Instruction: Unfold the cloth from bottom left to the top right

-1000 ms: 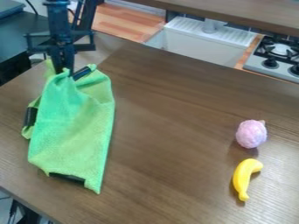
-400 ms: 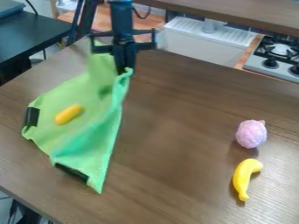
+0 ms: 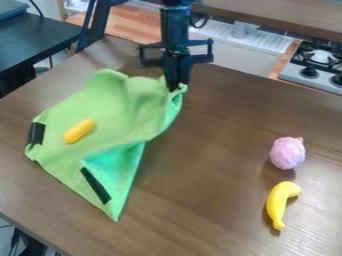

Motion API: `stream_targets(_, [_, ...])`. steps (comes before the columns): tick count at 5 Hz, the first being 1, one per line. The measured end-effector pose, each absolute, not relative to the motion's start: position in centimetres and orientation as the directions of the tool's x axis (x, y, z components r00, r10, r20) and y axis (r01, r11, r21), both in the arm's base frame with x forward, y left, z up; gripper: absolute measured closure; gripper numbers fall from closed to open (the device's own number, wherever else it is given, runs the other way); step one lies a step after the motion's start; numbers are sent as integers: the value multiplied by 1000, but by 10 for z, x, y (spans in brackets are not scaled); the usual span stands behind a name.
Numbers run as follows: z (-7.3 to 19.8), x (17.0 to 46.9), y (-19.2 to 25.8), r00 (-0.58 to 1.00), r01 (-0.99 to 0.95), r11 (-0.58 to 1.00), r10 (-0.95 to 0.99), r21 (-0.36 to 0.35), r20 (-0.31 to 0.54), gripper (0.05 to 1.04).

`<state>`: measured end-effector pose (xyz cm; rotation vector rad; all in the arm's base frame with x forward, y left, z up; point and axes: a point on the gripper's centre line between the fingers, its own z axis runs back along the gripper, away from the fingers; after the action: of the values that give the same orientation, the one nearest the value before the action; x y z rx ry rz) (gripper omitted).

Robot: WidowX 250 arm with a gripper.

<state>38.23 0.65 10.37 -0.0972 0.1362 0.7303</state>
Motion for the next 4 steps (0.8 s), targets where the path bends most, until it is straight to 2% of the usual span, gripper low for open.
stream_targets(2, [96,390,-7,737,-673,739,663,-44,-135,1010])
stream_targets(4, [110,403,-24,727,-687,721,676,-92,-120,1010])
